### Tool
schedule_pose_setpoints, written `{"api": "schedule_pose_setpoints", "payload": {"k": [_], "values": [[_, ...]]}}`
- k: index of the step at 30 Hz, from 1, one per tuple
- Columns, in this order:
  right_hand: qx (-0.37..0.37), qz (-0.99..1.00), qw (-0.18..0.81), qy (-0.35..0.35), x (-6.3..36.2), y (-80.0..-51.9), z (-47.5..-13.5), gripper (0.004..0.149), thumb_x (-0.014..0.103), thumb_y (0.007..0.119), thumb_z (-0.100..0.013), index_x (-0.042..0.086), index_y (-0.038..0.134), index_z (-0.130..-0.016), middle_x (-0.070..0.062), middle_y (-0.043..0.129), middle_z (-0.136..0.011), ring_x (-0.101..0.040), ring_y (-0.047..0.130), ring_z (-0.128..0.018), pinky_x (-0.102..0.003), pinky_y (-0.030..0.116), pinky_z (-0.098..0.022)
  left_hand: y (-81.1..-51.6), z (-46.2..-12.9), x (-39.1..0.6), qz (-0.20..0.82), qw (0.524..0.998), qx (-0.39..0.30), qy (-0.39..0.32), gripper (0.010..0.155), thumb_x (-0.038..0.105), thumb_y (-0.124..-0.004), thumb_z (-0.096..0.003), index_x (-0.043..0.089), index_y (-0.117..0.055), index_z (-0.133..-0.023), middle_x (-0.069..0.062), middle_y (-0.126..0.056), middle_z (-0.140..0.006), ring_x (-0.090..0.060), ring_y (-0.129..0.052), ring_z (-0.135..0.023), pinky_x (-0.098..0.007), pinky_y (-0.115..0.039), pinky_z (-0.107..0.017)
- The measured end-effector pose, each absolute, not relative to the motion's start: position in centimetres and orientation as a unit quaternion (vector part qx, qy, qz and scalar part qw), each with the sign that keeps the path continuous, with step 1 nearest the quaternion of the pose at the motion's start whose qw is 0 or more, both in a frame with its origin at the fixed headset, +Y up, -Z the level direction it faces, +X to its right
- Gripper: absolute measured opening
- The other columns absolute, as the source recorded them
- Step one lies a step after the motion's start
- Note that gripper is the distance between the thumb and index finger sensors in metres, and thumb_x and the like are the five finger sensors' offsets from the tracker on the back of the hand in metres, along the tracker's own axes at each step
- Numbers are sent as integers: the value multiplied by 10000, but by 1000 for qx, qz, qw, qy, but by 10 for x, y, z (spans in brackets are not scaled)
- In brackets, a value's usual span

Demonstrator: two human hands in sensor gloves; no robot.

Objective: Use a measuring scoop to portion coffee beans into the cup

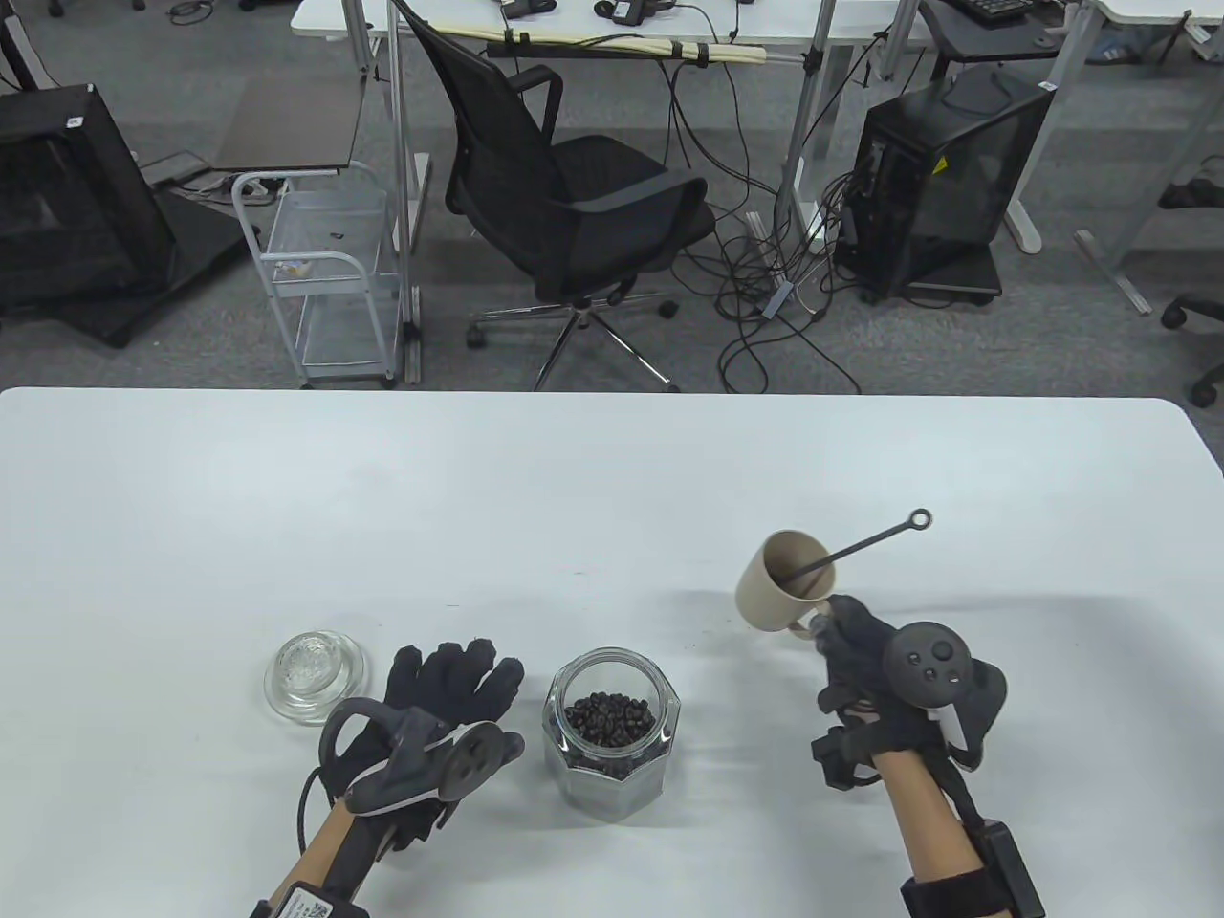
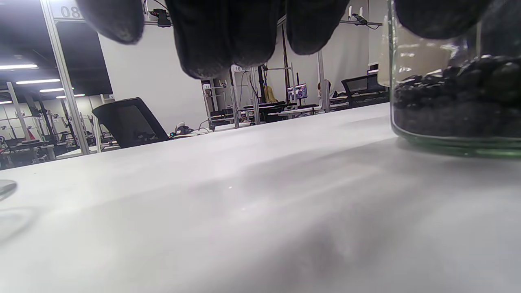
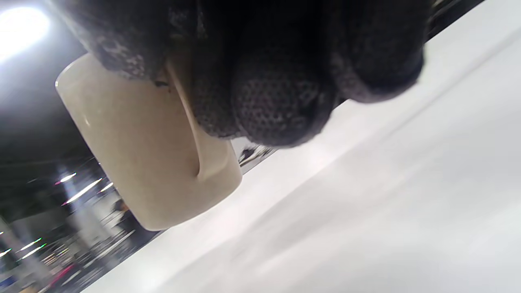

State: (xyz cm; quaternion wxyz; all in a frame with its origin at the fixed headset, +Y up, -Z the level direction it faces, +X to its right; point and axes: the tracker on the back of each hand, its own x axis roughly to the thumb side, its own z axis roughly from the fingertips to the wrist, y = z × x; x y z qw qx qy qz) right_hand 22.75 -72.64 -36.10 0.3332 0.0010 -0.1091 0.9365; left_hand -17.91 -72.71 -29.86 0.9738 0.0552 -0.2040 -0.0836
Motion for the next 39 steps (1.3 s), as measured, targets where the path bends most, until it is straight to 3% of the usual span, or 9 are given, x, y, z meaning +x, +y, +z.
{"api": "schedule_pose_setpoints", "payload": {"k": [7, 19, 30, 39], "values": [[98, 942, 314, -62, 163, -729, -372, 502, 451, 820, -461, 170, 881, -872, -81, 1082, -603, -249, 1054, -430, -415, 874, -333, -728, -299, -179, -87, 974, 49, -202, 748, 723, -549, -469, 389, -418, -1125, -17, -509, -1231, -286, -687, -1100, -659, -553, -794], [151, 945, 290, 0, 124, -741, -385, 503, 439, 831, -454, 170, 886, -875, -99, 1083, -608, -264, 1051, -439, -426, 870, -339, -729, -300, -179, -92, 974, 40, -201, 748, 722, -549, -469, 390, -417, -1125, -18, -508, -1232, -287, -689, -1099, -659, -554, -793], [163, 942, 294, 9, 121, -742, -381, 551, 462, 812, -477, 150, 843, -929, -136, 1061, -644, -276, 1038, -441, -438, 858, -339, -730, -299, -177, -97, 973, 42, -205, 743, 717, -552, -470, 389, -418, -1123, -15, -509, -1230, -282, -691, -1098, -656, -557, -792], [130, 929, 345, 26, 148, -728, -381, 582, 490, 797, -488, 132, 833, -945, -182, 1037, -698, -301, 1026, -467, -458, 845, -354, -731, -300, -177, -98, 974, 39, -203, 745, 717, -553, -470, 387, -418, -1123, -13, -509, -1230, -282, -692, -1097, -657, -555, -793]]}}
